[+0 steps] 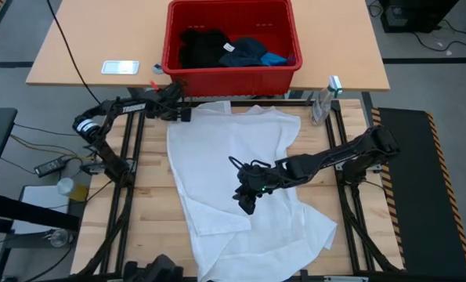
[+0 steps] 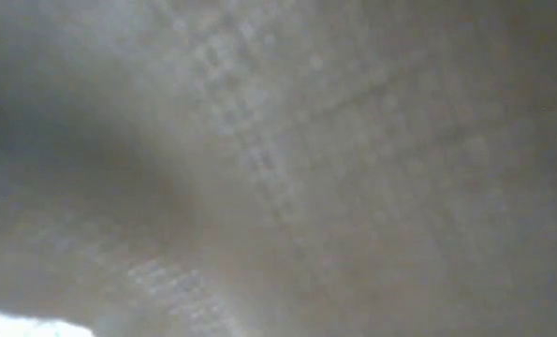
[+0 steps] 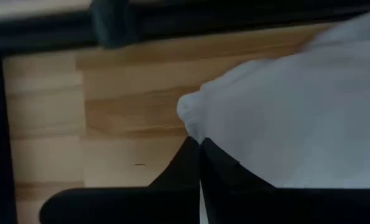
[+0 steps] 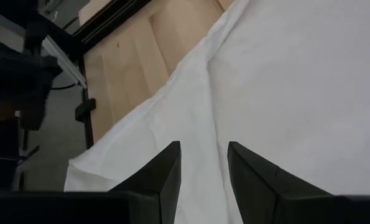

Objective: Fold Laundry from Bin
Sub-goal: Fold the white polo shirt

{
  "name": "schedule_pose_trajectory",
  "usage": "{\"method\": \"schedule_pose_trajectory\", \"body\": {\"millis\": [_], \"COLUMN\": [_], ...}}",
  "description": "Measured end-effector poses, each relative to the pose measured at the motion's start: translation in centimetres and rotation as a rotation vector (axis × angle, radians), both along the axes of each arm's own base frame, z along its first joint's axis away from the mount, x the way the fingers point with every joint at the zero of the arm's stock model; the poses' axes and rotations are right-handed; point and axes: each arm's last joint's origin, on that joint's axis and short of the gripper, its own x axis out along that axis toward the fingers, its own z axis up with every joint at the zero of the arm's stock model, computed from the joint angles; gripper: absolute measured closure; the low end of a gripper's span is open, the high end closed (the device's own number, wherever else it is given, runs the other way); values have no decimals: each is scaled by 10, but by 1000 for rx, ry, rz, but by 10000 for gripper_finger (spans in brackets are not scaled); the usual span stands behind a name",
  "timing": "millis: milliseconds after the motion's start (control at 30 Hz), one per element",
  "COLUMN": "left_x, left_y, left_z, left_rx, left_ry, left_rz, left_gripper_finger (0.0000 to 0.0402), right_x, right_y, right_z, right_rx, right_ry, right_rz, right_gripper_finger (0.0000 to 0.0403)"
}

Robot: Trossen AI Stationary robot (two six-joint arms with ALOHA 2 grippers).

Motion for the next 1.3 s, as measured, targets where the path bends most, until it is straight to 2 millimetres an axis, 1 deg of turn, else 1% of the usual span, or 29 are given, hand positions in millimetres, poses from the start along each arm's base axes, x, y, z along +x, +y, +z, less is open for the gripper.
{"method": "schedule_pose_trajectory", "body": {"millis": [100,233,333,433,533,667,733,833,933,1067,1167,1300], "left_x": [4,9,13,17,22,28,31,34,35,34,33,32], "left_y": [-9,-16,-16,-16,-18,-20,-19,-18,-16,-16,-16,-15], "left_z": [15,25,28,29,30,32,33,36,37,36,36,36], "left_rx": [34,52,54,63,70,81,87,95,106,100,99,95], "left_ry": [-31,-99,-174,-218,-245,-284,-327,-393,-417,-403,-399,-397], "left_rz": [-45,-40,-34,-13,-25,-25,-25,-9,-3,-4,-5,-7], "left_gripper_finger": [400,401,401,401,401,401,401,401,401,401,401,401], "right_x": [-4,-6,-6,-2,3,10,16,28,48,80,106,137], "right_y": [-5,-10,-9,-8,-3,3,4,-1,-7,-24,-39,-59], "right_z": [5,8,7,1,-19,-55,-65,-79,-94,-101,-104,-112], "right_rx": [-21,-37,-45,-91,-137,-119,-136,-185,-219,-276,-280,-298], "right_ry": [5,1,6,9,-20,-129,-187,-214,-216,-250,-281,-302], "right_rz": [3,14,48,85,111,188,192,184,173,80,43,11], "right_gripper_finger": [264,264,267,270,269,261,255,241,220,193,188,194]}}
